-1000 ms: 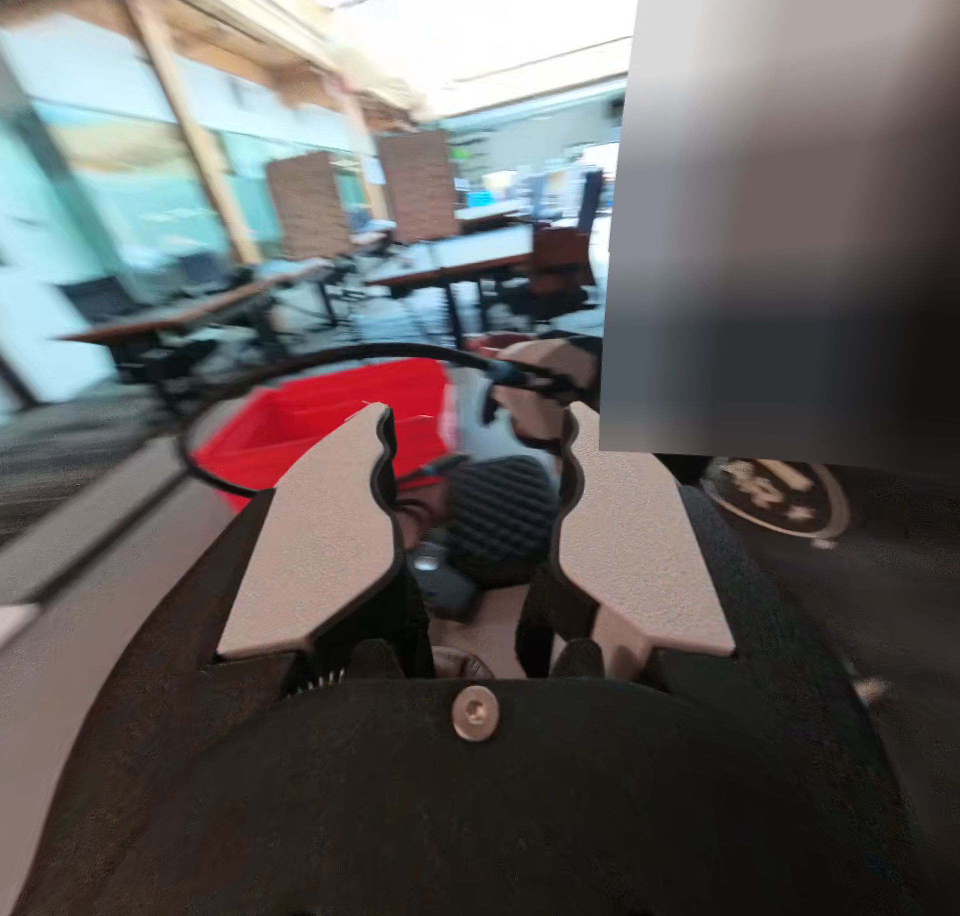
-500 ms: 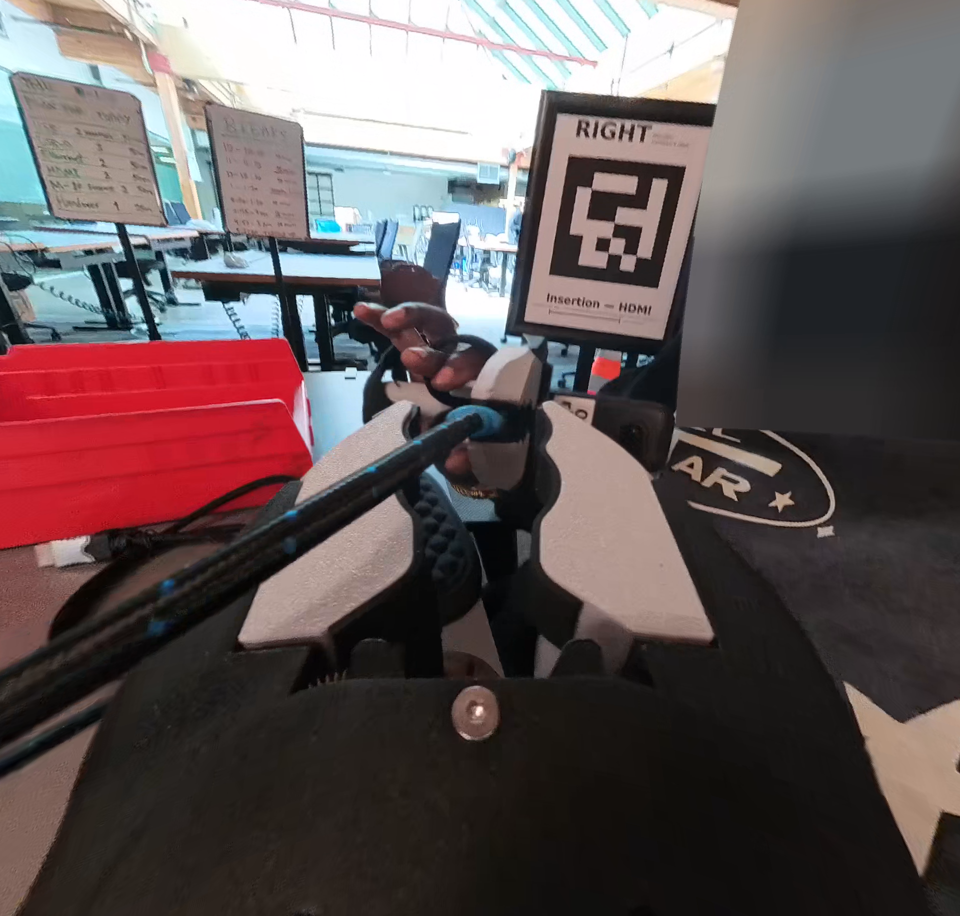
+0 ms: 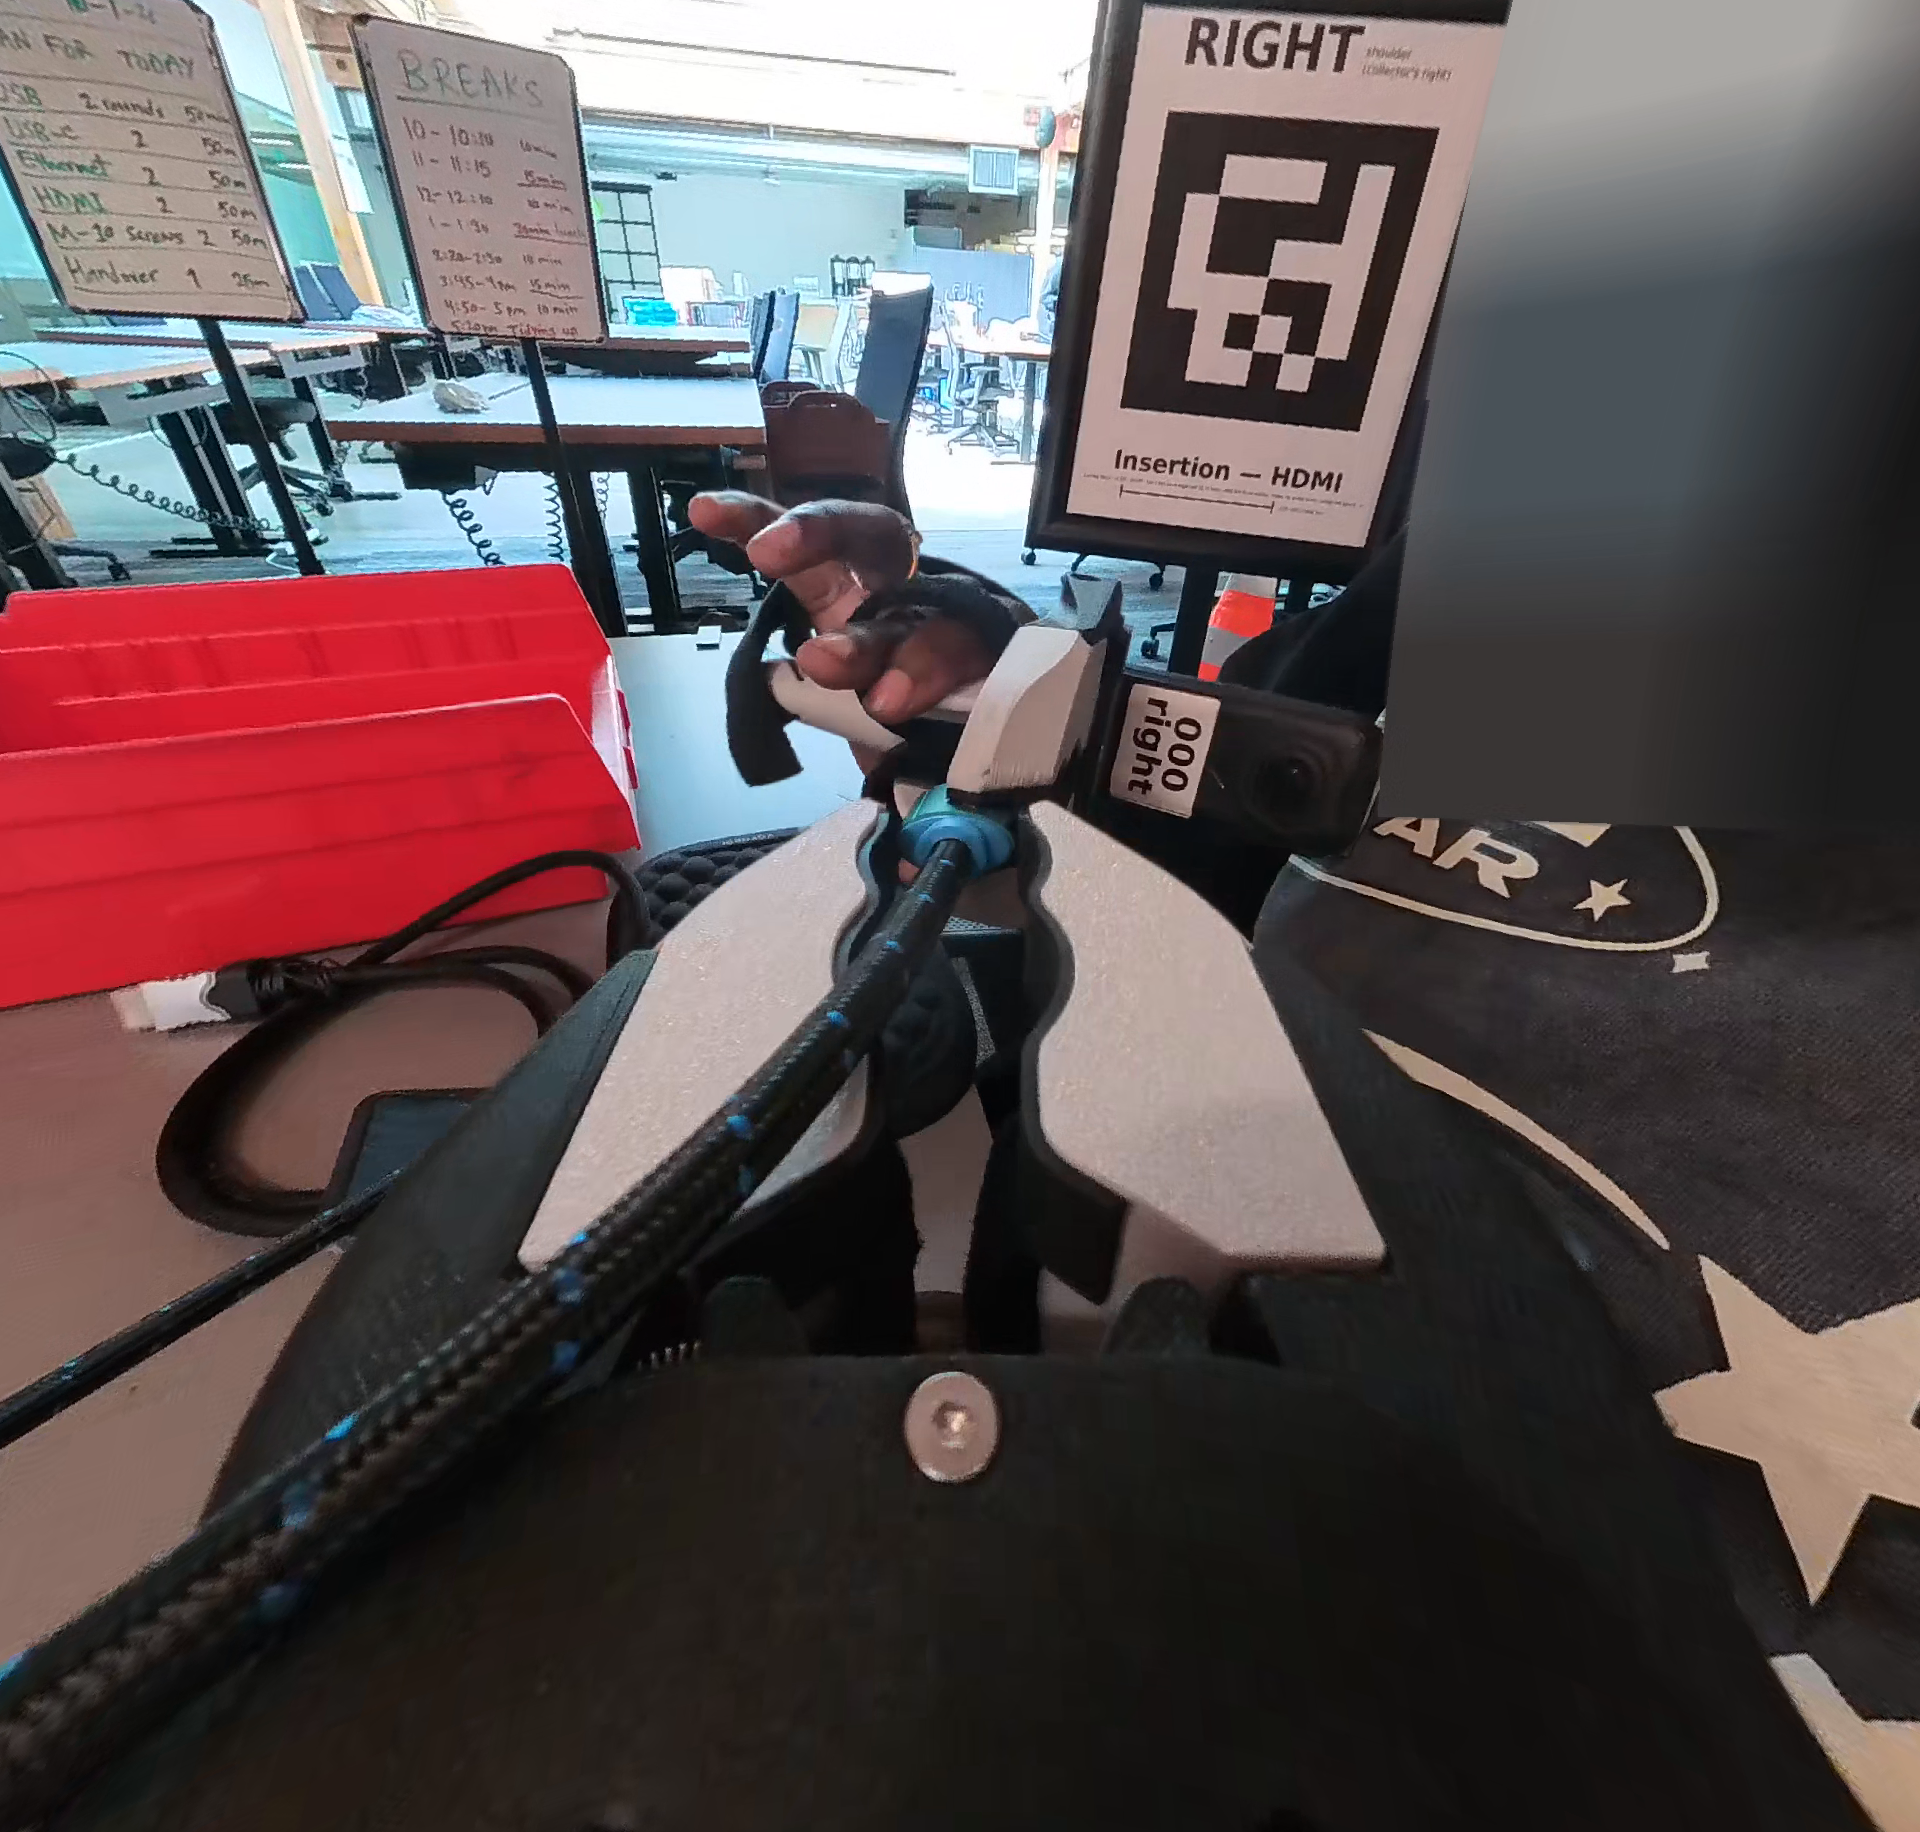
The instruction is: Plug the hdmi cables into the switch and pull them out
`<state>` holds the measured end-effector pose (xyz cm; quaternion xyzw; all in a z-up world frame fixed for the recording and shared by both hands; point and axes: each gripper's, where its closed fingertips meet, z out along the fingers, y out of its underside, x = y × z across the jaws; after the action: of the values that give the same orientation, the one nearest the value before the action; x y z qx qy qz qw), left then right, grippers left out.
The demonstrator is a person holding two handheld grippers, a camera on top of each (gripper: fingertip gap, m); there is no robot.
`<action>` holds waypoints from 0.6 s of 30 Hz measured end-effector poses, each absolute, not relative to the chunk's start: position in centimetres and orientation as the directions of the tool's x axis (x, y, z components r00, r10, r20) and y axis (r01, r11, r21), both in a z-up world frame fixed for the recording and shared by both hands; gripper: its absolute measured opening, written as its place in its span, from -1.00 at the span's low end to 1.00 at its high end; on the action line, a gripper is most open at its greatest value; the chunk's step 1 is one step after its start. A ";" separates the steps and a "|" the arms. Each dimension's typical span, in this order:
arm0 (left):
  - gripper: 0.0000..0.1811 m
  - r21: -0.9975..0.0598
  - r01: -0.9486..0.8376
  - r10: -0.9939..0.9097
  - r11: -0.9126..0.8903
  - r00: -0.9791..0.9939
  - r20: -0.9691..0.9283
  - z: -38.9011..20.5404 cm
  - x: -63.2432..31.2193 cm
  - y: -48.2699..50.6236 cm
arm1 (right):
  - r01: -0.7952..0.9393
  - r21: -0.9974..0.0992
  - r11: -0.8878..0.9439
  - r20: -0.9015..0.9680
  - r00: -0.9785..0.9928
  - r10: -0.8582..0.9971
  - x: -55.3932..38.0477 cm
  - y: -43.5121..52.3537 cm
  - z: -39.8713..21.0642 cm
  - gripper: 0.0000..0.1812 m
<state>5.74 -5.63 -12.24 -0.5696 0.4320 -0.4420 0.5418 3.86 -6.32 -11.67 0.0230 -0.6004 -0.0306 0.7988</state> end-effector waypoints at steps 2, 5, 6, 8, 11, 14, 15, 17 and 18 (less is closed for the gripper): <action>-0.77 -0.999 -0.024 -0.971 -0.039 0.238 0.032 -12.4 5.7 -5.6 | 0.017 0.071 0.997 0.959 0.274 -0.073 3.9 -6.3 -11.7 -0.87; -0.77 -0.999 -0.037 -0.966 0.021 0.256 -0.030 -12.1 5.7 -5.6 | -0.009 0.006 1.000 0.957 0.291 -0.003 3.9 -6.3 -11.3 -0.87; -0.77 -0.998 -0.045 -0.958 0.052 0.281 -0.063 -11.8 5.7 -5.5 | -0.026 -0.073 0.997 0.956 0.284 0.078 4.1 -6.1 -11.1 -0.87; -0.77 -0.989 -0.034 -0.913 0.146 0.380 -0.148 -10.7 4.8 -4.6 | -0.115 -0.298 0.947 0.906 0.277 0.319 5.1 -5.6 -10.0 -0.79; -0.77 -0.861 0.146 -0.666 0.487 0.700 -0.258 -5.0 -0.6 -3.8 | -0.169 -0.626 0.761 0.724 0.236 0.648 7.2 -2.6 -8.1 -0.79; -0.77 -0.667 0.166 -0.429 0.726 0.868 -0.250 -2.4 -6.4 -5.9 | -0.070 -0.790 0.609 0.580 0.239 0.779 8.2 1.6 -8.5 -0.82; -0.77 -0.704 0.134 -0.418 0.698 0.874 -0.248 -3.1 -6.9 -5.3 | -0.003 -0.829 0.559 0.545 0.215 0.810 8.0 2.7 -9.6 -0.82; -0.78 -0.718 0.098 -0.395 0.689 0.882 -0.258 -4.2 -7.0 -4.9 | 0.202 -0.893 0.402 0.422 0.062 0.905 7.2 3.7 -13.8 -0.67; -0.78 -0.728 0.094 -0.400 0.679 0.879 -0.259 -4.7 -6.7 -4.6 | 0.326 -0.888 0.324 0.334 -0.025 0.942 6.9 3.6 -16.4 -0.52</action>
<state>-6.69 -4.64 -4.72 -0.3763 0.2029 -0.1383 0.8934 6.93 3.59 -16.45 -0.4914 -0.6450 0.3109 0.4958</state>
